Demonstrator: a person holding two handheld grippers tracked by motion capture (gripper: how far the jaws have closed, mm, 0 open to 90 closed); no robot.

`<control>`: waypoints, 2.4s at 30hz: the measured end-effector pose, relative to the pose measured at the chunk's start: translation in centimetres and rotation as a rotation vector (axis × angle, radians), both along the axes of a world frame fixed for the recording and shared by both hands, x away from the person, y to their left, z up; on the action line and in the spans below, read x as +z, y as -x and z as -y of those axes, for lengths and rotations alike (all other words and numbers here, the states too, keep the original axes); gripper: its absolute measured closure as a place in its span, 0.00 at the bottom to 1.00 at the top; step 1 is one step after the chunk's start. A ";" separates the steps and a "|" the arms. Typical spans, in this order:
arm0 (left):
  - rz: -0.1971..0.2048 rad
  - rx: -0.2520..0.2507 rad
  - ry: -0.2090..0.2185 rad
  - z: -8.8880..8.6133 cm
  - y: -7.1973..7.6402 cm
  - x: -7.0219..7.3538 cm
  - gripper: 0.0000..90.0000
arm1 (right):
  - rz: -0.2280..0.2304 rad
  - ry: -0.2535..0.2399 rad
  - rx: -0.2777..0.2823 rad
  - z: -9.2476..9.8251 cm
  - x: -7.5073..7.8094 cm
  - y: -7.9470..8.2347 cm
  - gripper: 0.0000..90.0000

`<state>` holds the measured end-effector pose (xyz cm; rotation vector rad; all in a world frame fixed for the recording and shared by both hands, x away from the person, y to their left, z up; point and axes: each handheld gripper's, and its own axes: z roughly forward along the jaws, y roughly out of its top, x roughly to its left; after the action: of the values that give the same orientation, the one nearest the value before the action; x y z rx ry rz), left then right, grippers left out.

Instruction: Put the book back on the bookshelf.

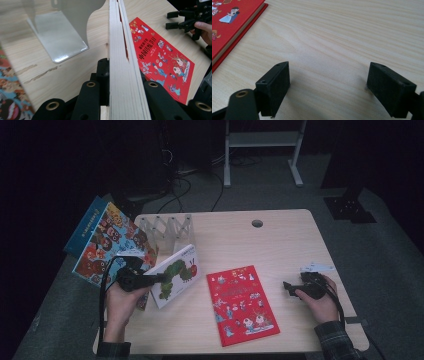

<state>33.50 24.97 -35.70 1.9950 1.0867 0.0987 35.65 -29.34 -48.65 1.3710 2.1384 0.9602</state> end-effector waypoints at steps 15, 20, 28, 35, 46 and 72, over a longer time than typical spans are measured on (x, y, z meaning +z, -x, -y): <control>-0.019 0.004 0.000 -2.1 1.5 0.6 0.84 | 0.000 0.001 0.000 0.0 0.0 0.0 0.20; -0.017 0.009 0.011 -2.9 2.3 0.9 0.84 | 0.000 0.000 -0.001 0.0 0.0 0.0 0.20; 0.007 0.060 0.013 -3.8 2.4 1.1 0.84 | 0.000 0.000 -0.004 0.0 0.0 0.0 0.20; 0.028 0.095 -0.056 -2.1 0.5 0.4 0.84 | 0.000 0.000 -0.004 0.0 0.0 0.0 0.20; 0.091 0.124 -0.089 0.4 -3.5 0.4 0.84 | -0.001 -0.002 -0.004 0.0 0.0 0.0 0.20; 0.182 0.229 -0.098 3.8 -8.5 -3.1 0.84 | 0.001 0.000 0.007 -0.1 0.0 0.0 0.20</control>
<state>42.01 21.16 -38.78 1.8977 1.2061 0.4528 35.69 -29.29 -48.66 1.3641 2.1439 0.9633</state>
